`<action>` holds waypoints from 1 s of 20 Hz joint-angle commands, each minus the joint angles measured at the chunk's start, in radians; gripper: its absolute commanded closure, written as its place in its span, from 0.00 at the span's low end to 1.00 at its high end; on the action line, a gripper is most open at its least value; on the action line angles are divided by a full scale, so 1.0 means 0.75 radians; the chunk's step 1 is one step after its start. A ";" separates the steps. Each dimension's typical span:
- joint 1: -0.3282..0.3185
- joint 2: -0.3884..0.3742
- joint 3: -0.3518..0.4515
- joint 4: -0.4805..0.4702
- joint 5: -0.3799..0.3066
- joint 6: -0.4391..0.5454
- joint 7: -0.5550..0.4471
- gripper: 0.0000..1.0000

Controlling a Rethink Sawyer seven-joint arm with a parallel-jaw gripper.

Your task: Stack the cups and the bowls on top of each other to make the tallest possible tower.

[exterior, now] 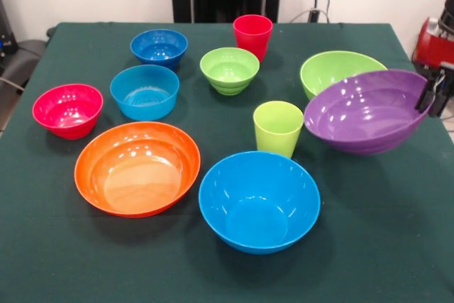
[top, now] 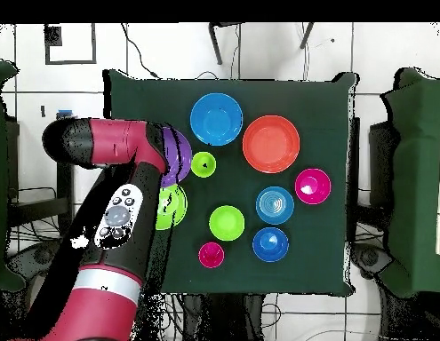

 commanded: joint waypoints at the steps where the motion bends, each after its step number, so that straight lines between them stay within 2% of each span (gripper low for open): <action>1: -0.007 -0.083 0.107 0.155 -0.118 0.136 -0.017 1.00; 12: 0.102 -0.133 0.029 0.328 -0.159 0.094 0.083 1.00; 20: 0.154 -0.067 0.013 0.407 -0.158 0.015 0.176 1.00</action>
